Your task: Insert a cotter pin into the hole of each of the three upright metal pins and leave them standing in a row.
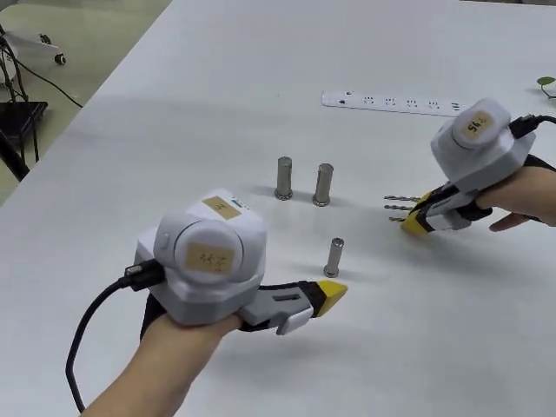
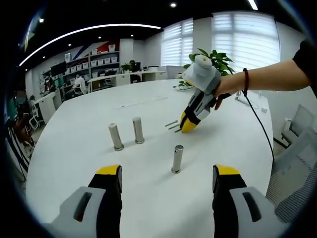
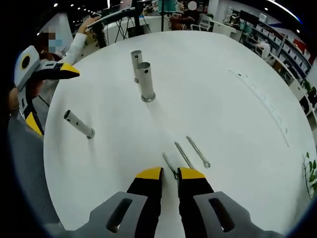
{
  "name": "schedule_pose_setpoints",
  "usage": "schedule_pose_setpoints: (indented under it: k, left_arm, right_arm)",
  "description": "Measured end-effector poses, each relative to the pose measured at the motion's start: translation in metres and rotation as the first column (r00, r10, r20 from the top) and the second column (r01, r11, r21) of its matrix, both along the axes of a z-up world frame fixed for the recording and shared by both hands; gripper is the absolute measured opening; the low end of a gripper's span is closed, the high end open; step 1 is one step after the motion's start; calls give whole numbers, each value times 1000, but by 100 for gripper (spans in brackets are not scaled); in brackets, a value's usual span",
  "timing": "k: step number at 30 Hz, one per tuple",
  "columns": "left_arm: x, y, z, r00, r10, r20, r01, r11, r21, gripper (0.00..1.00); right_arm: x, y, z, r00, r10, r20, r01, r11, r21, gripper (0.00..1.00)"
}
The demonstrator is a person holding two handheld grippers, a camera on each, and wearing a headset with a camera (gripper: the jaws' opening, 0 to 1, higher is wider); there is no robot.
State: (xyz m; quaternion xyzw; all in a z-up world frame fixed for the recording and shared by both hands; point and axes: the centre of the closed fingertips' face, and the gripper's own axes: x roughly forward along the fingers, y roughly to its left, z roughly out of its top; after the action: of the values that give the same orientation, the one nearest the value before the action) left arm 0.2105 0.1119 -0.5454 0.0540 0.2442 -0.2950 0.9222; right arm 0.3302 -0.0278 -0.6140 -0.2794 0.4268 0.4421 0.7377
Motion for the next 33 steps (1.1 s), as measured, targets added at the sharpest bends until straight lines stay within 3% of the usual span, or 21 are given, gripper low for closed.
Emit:
schedule_pose_setpoints:
  k: [11,18,21,24,31,33]
  left_arm:
    - [-2,-1,-3,1000,-16,-9,16,1000,13,69]
    - [-2,-4,0,1000,-25,-4,25,1000,11,68]
    - [-1,-5,3,999,-35,4,35,999,15,67]
    - [0,-7,7,999,-41,14,41,999,2,65]
    - [2,-8,10,997,-70,23,69,997,25,60]
    - [3,-9,12,996,-81,29,80,996,30,56]
  right_arm:
    - [-4,4,3,994,101,51,-98,993,-70,0]
    - [-11,5,5,990,122,66,-115,989,-92,0]
    - [-13,14,14,991,105,81,-102,994,-34,0]
    - [-13,19,23,990,104,99,-103,995,-14,0]
    - [-21,31,35,972,166,164,-167,986,-5,0]
    - [-24,36,39,962,194,192,-199,980,4,0]
